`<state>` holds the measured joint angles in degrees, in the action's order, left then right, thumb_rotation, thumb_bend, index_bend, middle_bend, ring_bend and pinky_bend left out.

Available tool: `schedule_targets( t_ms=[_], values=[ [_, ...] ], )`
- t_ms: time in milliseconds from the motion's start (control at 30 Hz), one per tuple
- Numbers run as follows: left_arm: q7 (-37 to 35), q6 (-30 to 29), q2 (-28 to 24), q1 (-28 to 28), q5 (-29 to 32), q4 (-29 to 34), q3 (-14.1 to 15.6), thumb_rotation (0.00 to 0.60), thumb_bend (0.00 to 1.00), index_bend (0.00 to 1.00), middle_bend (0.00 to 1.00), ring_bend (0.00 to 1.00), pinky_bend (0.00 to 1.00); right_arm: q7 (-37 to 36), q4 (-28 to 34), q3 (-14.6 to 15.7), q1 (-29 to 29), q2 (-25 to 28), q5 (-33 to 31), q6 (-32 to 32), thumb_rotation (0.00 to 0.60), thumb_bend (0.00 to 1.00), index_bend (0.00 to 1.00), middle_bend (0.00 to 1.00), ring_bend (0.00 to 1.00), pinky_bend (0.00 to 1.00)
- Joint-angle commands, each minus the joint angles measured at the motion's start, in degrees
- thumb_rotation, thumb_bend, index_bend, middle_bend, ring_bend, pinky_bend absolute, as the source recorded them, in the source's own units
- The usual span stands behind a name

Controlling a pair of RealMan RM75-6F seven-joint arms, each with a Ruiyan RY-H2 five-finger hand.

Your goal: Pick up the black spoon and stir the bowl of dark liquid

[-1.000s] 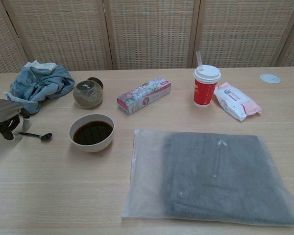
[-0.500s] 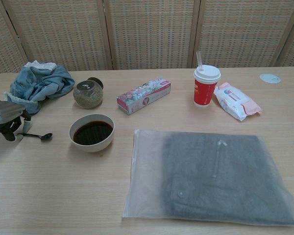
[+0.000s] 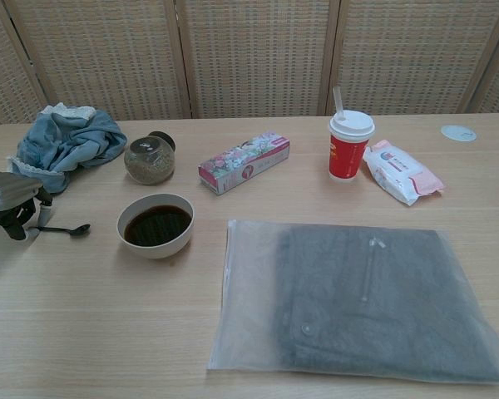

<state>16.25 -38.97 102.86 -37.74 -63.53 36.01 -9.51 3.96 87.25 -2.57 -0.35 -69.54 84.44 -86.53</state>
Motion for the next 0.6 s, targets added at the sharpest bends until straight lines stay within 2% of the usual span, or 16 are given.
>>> schedule_targets(
  t_ms=[33, 467, 600],
  values=[
    [0.22, -0.21, -0.29, 0.18, 0.02, 0.34, -0.02, 0.600, 0.39, 0.61, 0.81, 0.64, 0.53, -0.07, -0.04, -0.01, 0.01, -0.02, 0.04, 0.00, 0.600, 0.34, 0.29, 0.30, 0.15, 0.12],
    [0.89, -2.91, -3.61, 1.00, -0.77, 4.45, -0.02, 0.600, 0.41, 0.63, 0.82, 0.65, 0.54, -0.57, -0.16, -0.01, 0.12, -0.08, 0.71, -0.33, 0.600, 0.34, 0.29, 0.30, 0.15, 0.12],
    [2.40, -6.18, -5.97, 1.27, -2.93, 7.19, 0.85, 0.600, 0.41, 0.63, 0.82, 0.65, 0.54, -0.63, -0.01, 0.01, 0.07, 0.10, 1.10, -0.70, 0.600, 0.34, 0.29, 0.30, 0.15, 0.12]
  ],
)
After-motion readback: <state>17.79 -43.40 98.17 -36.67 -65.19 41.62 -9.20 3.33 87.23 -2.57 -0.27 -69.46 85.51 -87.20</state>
